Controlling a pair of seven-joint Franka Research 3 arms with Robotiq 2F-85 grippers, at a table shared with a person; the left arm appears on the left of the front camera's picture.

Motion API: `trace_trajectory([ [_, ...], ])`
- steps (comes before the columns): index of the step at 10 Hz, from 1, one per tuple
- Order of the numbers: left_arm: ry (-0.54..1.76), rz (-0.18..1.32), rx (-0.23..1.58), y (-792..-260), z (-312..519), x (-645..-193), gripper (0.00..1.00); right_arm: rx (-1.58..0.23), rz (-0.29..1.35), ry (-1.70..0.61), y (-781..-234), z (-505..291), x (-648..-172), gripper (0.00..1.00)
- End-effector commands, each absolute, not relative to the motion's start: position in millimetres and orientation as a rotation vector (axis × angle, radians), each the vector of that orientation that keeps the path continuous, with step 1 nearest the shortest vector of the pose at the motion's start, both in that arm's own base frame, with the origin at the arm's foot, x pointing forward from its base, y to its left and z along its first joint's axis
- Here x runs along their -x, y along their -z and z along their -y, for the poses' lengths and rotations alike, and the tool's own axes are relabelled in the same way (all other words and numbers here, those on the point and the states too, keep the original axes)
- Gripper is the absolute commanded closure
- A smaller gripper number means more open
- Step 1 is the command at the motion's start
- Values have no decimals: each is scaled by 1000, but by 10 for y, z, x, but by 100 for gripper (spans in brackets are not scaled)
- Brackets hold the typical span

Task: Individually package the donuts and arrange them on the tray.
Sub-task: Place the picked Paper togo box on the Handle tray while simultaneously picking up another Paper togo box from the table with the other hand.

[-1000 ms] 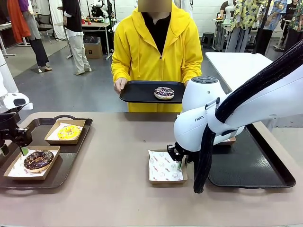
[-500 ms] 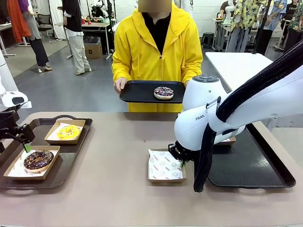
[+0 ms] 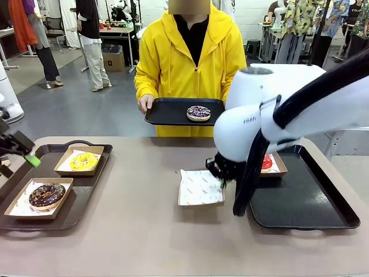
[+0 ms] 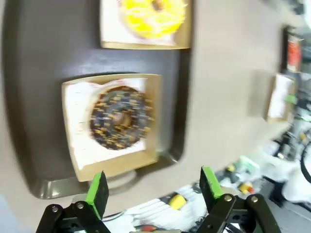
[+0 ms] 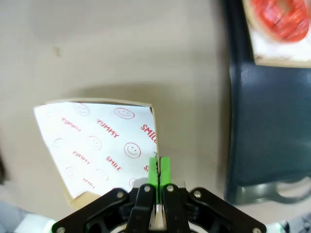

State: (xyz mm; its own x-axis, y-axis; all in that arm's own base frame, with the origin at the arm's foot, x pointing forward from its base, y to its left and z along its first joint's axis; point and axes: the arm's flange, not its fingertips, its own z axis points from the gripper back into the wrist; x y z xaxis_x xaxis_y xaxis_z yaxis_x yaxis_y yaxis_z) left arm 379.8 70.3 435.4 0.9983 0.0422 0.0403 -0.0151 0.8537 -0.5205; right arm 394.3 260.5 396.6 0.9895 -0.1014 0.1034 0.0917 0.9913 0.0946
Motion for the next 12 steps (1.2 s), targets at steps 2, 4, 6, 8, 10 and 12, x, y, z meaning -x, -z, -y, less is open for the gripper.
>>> trace_trajectory([
  [2, -91, 95, 859, -4522, -1262, -3705, 2, -93, 100, 121, -4609, -2676, -4258, 100],
  [4, -166, 144, 1006, -4506, -1614, -3672, 2, -70, 84, 104, -4928, -2744, -4564, 100],
  [6, -206, 206, 1112, -4433, -1938, -3610, 2, -70, 81, 71, -5081, -2747, -4897, 100],
  [8, -198, 206, 1176, -4391, -2167, -3493, 2, -72, 50, 51, -5106, -2739, -5118, 100],
  [10, -189, 218, 1237, -4367, -2394, -3382, 2, -54, 32, 37, -5092, -2684, -5308, 100],
  [12, -219, 230, 1241, -4346, -2442, -3354, 2, -47, 32, 43, -5046, -2579, -5442, 100],
])
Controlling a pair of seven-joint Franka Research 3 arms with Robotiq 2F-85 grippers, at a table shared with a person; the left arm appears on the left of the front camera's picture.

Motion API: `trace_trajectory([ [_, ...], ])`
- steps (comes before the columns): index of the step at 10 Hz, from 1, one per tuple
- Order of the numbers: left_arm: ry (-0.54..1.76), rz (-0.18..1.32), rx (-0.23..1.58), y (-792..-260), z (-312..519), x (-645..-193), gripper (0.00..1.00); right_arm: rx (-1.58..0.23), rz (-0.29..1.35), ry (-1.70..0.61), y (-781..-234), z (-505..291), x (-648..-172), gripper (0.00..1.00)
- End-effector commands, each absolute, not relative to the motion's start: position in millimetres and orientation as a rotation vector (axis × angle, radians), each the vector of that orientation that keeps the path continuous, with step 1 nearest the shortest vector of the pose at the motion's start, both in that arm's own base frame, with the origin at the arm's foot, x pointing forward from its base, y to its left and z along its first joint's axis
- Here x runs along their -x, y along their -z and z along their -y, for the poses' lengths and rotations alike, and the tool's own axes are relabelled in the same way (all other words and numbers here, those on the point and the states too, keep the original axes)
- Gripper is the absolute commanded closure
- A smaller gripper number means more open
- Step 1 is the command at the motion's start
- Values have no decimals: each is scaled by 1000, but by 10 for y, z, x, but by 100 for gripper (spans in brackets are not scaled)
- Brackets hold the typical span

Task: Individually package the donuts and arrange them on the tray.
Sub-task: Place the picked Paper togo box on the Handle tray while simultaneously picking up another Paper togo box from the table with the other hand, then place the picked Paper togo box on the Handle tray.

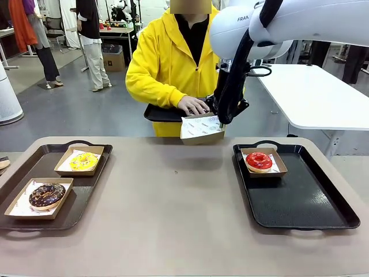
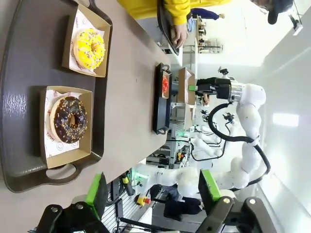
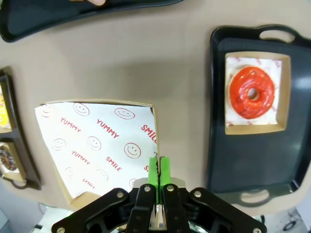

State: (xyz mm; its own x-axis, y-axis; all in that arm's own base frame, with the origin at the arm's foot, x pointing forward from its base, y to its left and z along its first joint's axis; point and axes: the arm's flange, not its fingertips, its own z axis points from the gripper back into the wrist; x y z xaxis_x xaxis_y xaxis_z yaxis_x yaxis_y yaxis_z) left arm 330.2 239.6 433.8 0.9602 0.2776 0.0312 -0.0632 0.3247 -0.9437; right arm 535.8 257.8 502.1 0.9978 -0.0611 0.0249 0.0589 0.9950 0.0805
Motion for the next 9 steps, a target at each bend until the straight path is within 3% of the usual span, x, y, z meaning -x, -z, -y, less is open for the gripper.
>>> trace_trajectory([
  [1, -210, 242, 1232, -4332, -2417, -3338, 2, -53, 37, 19, -4981, -2529, -5458, 100],
  [9, -225, 201, 1222, -4338, -2396, -3302, 2, -80, 27, 60, -5021, -2578, -5358, 100],
])
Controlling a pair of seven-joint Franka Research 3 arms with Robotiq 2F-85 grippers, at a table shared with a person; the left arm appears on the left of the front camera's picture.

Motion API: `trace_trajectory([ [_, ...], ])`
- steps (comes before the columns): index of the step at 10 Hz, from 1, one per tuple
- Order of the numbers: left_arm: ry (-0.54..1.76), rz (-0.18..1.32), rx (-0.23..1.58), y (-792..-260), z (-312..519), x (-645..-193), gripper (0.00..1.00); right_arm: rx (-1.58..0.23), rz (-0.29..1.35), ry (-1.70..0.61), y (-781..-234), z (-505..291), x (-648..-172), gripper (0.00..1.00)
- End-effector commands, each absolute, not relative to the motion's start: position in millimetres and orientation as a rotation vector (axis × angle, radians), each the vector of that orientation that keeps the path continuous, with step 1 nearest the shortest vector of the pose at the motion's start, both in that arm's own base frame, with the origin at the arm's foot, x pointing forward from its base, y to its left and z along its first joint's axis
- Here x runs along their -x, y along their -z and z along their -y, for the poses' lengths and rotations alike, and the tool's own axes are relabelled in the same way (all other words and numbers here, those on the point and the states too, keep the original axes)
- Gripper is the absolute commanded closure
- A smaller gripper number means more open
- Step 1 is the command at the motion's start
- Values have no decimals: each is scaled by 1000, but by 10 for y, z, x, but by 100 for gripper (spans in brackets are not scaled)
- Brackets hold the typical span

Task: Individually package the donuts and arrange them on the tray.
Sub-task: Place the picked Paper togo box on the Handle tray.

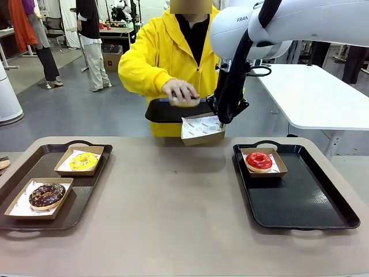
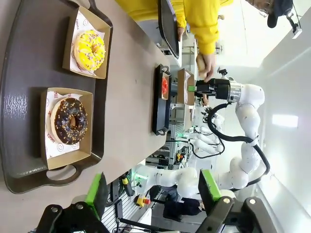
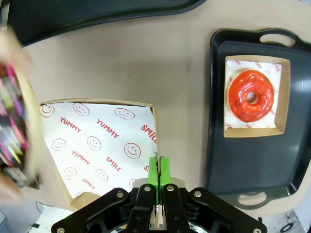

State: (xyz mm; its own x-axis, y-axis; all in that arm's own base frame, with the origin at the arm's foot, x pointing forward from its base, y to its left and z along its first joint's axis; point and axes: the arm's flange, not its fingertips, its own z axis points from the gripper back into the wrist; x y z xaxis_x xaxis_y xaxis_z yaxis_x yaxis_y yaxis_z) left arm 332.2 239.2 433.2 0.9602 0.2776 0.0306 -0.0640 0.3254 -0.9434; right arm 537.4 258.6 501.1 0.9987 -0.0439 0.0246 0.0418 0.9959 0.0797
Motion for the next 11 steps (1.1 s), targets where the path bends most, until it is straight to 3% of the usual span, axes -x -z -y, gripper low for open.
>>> trace_trajectory([
  [1, -225, 201, 1222, -4338, -2396, -3302, 2, -80, 27, 60, -5021, -2578, -5358, 100],
  [11, -225, 201, 1222, -4338, -2396, -3302, 2, -80, 27, 60, -5021, -2578, -5358, 100],
])
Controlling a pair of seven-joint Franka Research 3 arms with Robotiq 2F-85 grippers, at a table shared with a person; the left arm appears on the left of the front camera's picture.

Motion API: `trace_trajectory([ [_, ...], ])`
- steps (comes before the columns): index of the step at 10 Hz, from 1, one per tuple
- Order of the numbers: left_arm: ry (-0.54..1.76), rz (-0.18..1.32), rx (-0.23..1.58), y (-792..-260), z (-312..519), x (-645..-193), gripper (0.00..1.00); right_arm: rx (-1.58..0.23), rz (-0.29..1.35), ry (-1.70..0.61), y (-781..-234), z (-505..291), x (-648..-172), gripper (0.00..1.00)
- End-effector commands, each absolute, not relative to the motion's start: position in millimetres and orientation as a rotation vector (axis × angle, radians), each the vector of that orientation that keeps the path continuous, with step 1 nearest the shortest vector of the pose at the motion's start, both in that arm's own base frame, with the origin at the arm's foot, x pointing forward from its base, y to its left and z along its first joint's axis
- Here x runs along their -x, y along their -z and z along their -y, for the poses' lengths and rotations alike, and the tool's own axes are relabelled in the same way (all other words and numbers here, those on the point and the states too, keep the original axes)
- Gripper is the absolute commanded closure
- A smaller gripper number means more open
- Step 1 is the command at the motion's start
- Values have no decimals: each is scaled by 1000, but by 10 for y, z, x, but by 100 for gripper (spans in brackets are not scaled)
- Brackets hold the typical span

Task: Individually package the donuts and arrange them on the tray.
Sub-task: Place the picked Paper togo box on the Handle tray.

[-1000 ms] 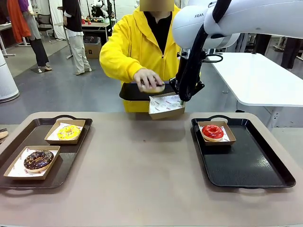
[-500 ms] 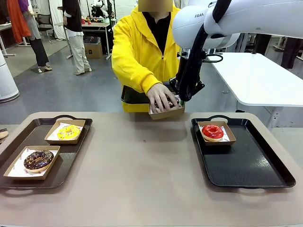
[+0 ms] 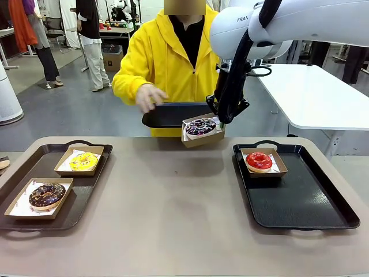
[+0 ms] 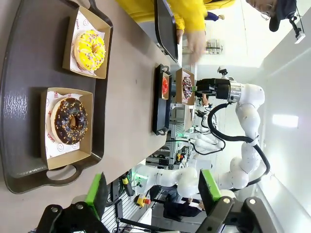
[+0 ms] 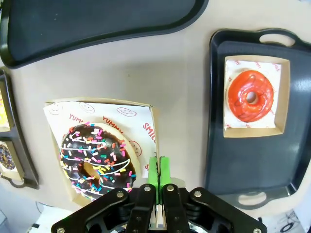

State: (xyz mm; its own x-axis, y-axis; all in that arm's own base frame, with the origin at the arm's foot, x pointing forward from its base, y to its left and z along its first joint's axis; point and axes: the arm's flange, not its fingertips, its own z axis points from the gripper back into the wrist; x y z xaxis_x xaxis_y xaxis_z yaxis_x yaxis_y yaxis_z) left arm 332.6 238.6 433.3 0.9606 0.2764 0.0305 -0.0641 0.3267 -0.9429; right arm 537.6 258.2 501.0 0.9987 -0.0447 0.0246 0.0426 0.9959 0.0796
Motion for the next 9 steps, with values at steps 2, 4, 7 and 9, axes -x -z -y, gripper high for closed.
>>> trace_trajectory([
  [2, -225, 201, 1222, -4338, -2396, -3302, 2, -88, 12, -13, -5144, -2541, -5269, 99],
  [4, -225, 201, 1222, -4338, -2396, -3302, 2, -57, -16, -57, -5467, -2385, -4948, 99],
  [7, -225, 201, 1222, -4338, -2396, -3302, 2, -34, -20, -15, -5807, -1847, -4422, 99],
  [9, -225, 201, 1222, -4338, -2396, -3302, 2, -9, -16, 0, -5825, -1358, -4133, 99],
])
